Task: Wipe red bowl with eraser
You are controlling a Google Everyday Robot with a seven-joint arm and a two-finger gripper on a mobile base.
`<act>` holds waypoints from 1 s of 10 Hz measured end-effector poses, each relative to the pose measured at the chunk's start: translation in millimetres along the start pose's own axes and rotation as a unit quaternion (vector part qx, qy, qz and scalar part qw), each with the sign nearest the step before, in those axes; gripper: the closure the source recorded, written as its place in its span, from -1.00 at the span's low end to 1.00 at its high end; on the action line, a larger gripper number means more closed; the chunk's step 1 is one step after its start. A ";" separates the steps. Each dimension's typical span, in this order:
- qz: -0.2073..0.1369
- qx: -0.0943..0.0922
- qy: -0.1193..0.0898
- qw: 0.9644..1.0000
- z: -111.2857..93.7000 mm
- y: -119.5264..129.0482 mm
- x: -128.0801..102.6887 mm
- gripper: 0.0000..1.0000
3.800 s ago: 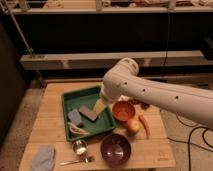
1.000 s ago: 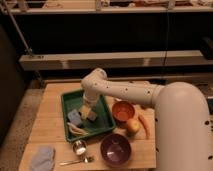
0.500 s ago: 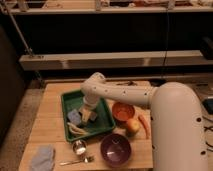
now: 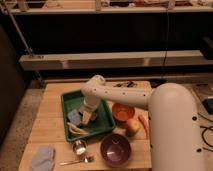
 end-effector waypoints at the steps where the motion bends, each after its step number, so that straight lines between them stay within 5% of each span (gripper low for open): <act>1: 0.000 0.004 0.000 1.000 1.7 -1.3 -0.8 -0.20; 2: -0.001 0.009 -0.001 1.000 3.6 -3.3 -1.1 0.00; 5: -0.003 0.019 -0.003 1.000 5.2 -6.3 -2.6 0.18; 7: 0.004 0.024 -0.002 1.000 -11.5 -1.5 -1.0 0.56; 10: 0.032 0.034 0.010 0.999 -55.8 23.2 -4.5 0.60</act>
